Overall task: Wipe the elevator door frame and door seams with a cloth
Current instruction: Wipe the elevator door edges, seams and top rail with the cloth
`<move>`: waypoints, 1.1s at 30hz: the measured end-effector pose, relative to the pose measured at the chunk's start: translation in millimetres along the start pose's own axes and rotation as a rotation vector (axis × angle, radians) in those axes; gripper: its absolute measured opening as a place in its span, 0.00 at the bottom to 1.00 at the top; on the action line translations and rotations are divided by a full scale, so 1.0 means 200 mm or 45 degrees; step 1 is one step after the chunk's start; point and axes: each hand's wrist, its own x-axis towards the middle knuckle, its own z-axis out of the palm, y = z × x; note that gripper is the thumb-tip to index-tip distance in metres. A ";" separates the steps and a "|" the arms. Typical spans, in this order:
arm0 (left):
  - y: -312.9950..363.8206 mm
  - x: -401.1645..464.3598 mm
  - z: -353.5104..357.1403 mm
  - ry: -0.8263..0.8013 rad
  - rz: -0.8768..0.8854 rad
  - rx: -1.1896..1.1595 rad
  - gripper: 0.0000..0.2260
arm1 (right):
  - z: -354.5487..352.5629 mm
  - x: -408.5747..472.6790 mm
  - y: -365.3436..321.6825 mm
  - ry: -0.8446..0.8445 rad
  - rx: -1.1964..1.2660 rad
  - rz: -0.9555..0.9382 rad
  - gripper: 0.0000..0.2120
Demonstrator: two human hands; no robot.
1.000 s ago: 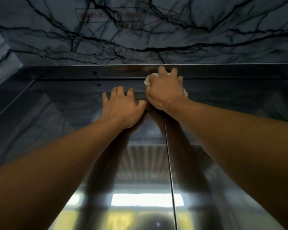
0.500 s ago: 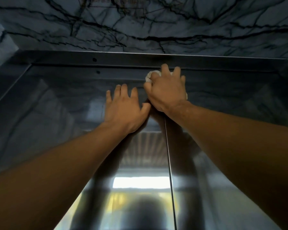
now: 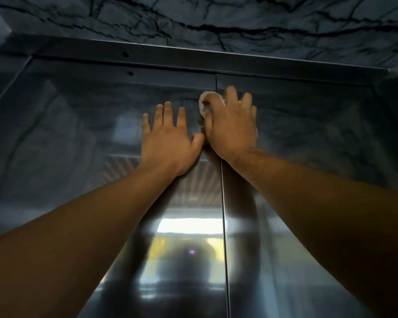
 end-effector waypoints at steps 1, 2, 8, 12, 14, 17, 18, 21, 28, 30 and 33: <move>0.00 -0.01 0.00 -0.001 -0.001 0.005 0.33 | -0.01 -0.01 0.00 0.002 -0.009 -0.004 0.13; 0.01 -0.02 0.00 -0.003 -0.003 0.010 0.34 | -0.01 -0.03 0.01 0.008 -0.014 -0.008 0.13; 0.03 -0.09 -0.01 -0.022 -0.015 0.036 0.36 | -0.06 -0.08 0.02 -0.021 0.060 0.021 0.24; 0.04 -0.12 -0.01 -0.048 -0.013 0.037 0.36 | -0.11 -0.05 0.03 -0.169 -0.023 0.002 0.25; 0.04 -0.14 -0.02 -0.059 -0.013 0.030 0.37 | -0.14 -0.06 0.03 -0.205 -0.084 -0.037 0.21; 0.05 -0.16 -0.02 -0.079 -0.024 0.032 0.38 | -0.13 -0.08 0.01 -0.205 -0.119 -0.026 0.21; 0.05 -0.17 -0.03 -0.086 -0.027 0.026 0.39 | -0.13 -0.09 0.01 -0.208 -0.140 -0.032 0.21; 0.06 -0.20 -0.04 -0.120 -0.017 0.037 0.40 | -0.10 -0.10 0.00 -0.254 -0.164 -0.047 0.20; 0.00 -0.29 -0.07 -0.214 0.078 0.081 0.41 | -0.13 -0.18 0.03 -0.300 -0.043 -0.086 0.19; 0.00 -0.33 -0.08 -0.223 0.088 0.076 0.41 | -0.15 -0.22 0.02 -0.298 -0.040 -0.088 0.19; -0.01 -0.37 -0.10 -0.247 0.085 0.063 0.38 | -0.17 -0.25 0.02 -0.320 -0.027 -0.092 0.19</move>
